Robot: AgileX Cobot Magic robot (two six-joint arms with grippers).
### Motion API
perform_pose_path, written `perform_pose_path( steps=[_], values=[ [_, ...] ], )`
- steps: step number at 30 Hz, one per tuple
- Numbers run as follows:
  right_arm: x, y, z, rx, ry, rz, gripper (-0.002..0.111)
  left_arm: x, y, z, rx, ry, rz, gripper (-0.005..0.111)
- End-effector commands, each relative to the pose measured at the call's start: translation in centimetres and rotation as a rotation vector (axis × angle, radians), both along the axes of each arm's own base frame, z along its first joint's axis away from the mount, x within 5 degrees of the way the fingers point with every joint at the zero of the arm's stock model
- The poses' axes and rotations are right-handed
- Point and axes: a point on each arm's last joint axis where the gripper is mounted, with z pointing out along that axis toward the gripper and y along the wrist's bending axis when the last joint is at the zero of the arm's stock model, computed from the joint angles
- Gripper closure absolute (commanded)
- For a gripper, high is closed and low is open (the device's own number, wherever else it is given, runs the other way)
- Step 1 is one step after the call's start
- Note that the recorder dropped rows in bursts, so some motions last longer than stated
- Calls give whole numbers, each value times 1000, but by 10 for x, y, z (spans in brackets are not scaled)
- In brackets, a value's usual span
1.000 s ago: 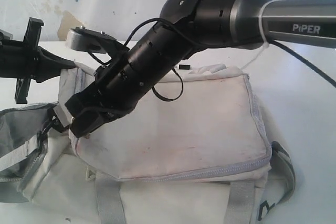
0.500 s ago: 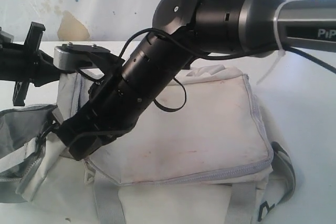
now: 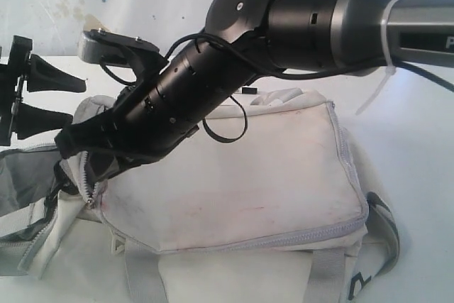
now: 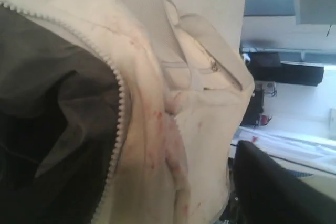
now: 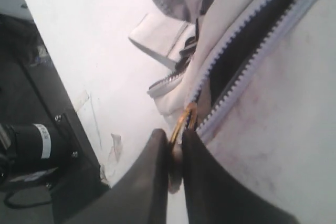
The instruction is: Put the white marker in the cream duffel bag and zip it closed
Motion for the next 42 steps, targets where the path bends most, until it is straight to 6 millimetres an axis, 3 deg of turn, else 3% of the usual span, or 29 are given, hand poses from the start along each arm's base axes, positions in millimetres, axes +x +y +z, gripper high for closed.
perform_pose_path(
  steps=[1, 8, 13, 21, 30, 36, 42],
  values=[
    [4, 1, 5, 41, -22, -62, 108, -6, 1, 0, 62, -25, -92, 19],
    [5, 2, 6, 56, -8, -87, 108, -21, 2, 10, 159, -9, -140, 42],
    [5, 2, 6, 57, -10, -90, 108, -41, -2, 18, 167, -38, -152, 42],
    [6, 2, 7, 60, -14, -97, 108, -80, -12, 18, 140, -26, -147, 42],
    [6, 3, 7, 61, -16, -98, 108, -109, -20, 17, 134, -16, -157, 42],
    [7, 3, 7, 68, -27, -111, 108, -119, -21, 23, 147, 0, -142, 42],
    [8, 3, 7, 69, -30, -114, 108, -122, -27, 7, 178, 17, -74, 42]
  ],
)
